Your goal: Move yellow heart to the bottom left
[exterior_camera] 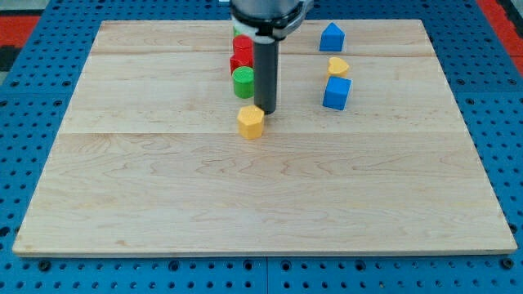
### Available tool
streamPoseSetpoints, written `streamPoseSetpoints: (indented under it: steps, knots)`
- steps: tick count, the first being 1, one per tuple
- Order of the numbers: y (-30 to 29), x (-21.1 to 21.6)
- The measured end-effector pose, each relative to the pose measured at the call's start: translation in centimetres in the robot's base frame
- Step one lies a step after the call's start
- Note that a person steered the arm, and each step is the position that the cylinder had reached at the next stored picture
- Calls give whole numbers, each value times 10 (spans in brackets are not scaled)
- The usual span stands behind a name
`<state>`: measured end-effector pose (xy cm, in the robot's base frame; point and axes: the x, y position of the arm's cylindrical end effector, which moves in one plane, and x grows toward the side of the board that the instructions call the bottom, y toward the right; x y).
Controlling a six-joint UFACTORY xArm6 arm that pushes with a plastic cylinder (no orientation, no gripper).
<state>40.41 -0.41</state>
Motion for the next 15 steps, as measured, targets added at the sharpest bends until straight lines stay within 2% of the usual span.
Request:
streamPoseSetpoints:
  steps: [1, 3, 4, 5, 6, 8, 10, 11, 15]
  knots:
    - [4, -41]
    - [59, -135]
    - [133, -135]
    - [164, -87]
    - [111, -83]
    - [69, -92]
    - [29, -52]
    - [-12, -37]
    - [-146, -39]
